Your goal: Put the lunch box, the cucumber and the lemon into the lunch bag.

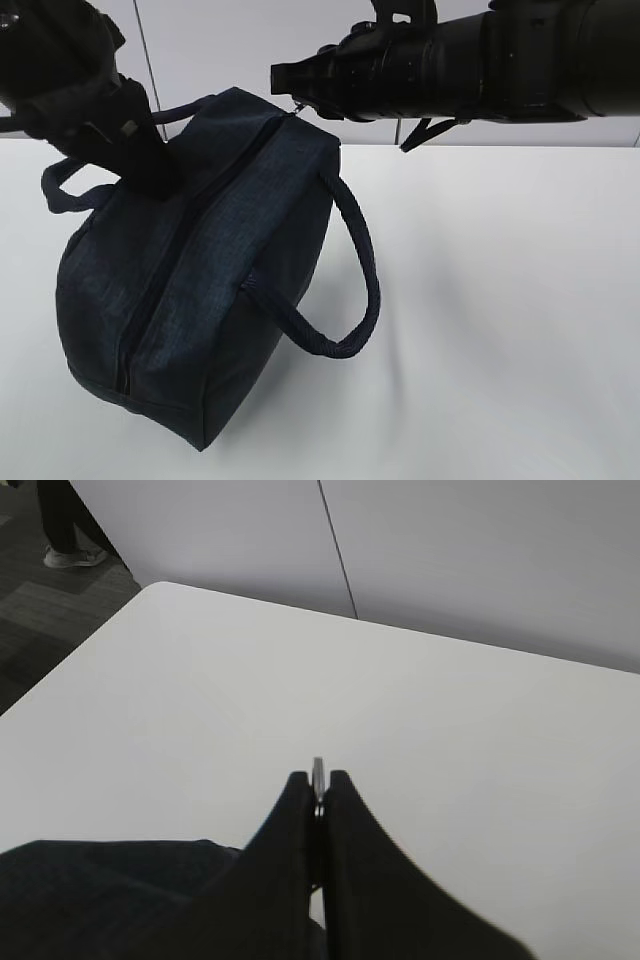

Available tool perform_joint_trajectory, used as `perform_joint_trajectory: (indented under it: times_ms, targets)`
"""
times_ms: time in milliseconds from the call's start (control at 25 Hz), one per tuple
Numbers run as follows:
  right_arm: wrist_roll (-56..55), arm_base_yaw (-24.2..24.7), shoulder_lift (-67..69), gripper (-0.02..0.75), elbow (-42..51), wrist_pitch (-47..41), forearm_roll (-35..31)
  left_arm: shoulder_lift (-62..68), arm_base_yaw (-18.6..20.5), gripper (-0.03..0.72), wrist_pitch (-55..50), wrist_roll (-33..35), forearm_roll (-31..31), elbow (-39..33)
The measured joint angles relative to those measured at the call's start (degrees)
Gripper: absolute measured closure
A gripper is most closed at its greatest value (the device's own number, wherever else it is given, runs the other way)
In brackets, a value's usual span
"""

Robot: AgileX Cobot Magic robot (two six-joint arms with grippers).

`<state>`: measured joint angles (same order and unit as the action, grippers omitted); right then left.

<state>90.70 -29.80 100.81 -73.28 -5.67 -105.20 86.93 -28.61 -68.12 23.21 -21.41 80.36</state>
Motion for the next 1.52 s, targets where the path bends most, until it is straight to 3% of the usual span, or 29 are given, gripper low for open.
perform_joint_trajectory:
  times_ms: [1520]
  targets:
    - [0.0, 1.7, 3.6, 0.738, -0.2, -1.0, 0.0, -3.6, 0.1, 0.694, -1.3, 0.1, -1.4, 0.0]
